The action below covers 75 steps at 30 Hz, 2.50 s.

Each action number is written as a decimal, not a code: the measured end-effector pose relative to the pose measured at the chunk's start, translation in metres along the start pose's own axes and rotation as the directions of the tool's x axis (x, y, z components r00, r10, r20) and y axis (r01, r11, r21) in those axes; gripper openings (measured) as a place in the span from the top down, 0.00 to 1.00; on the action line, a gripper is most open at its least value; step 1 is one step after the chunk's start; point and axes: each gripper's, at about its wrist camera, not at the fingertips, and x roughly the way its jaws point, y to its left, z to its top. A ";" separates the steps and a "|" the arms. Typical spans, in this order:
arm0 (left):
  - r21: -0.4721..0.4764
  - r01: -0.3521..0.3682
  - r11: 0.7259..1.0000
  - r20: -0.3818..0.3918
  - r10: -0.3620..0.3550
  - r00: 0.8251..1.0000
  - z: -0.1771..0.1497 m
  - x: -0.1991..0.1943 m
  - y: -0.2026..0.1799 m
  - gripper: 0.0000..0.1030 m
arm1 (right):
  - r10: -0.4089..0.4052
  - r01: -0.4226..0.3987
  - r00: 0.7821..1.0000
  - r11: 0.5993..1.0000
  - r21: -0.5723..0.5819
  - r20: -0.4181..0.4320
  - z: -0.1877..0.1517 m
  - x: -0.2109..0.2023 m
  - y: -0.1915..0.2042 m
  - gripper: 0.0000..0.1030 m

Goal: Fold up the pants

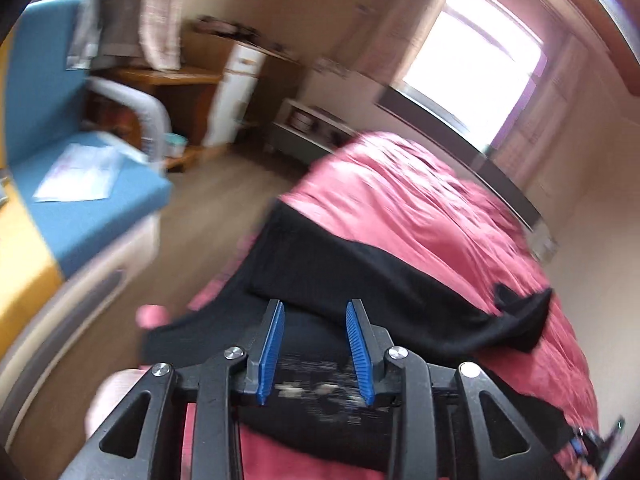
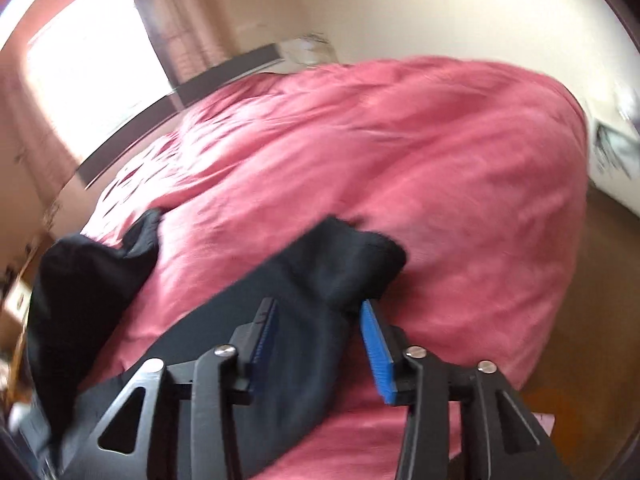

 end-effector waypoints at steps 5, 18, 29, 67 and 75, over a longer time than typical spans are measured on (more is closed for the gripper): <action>0.010 0.104 0.995 -0.157 -0.101 0.982 -0.002 0.055 -0.036 0.68 | 0.123 -0.131 0.990 0.981 -0.144 -0.065 -0.025 0.009 0.052 0.54; -0.362 0.023 0.932 -0.263 -0.125 0.957 -0.018 0.133 -0.008 0.87 | 0.223 -0.300 0.940 0.900 -0.316 -0.258 -0.115 0.036 0.131 0.54; -0.214 0.104 0.971 -0.130 -0.133 0.982 0.016 0.123 -0.038 0.93 | 0.224 -0.288 0.943 0.921 -0.263 -0.246 -0.133 0.033 0.125 0.53; -0.047 0.017 0.999 0.041 -0.015 0.999 -0.015 0.192 -0.030 0.54 | 0.183 -0.233 0.970 0.884 -0.405 -0.158 0.003 0.079 0.224 0.49; -0.070 0.053 0.996 0.042 -0.050 0.998 -0.023 0.194 -0.021 0.53 | 0.113 -0.216 0.967 0.835 -0.506 -0.227 0.069 0.181 0.279 0.49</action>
